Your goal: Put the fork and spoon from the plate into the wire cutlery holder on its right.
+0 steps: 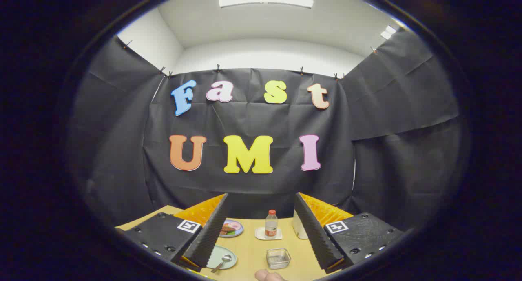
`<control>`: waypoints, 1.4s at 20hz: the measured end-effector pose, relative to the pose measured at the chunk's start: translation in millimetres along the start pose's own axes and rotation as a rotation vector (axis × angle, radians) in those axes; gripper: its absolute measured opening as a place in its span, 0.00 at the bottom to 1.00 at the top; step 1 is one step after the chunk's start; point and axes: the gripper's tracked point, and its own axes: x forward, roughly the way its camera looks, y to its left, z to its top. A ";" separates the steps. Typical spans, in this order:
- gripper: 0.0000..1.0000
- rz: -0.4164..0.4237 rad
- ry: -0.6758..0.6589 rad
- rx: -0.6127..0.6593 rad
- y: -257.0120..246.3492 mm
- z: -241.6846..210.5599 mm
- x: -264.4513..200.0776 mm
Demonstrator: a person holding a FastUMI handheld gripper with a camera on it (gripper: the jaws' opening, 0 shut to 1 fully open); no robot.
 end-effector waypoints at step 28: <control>0.94 0.127 0.782 -0.096 133.0 -298.5 36.8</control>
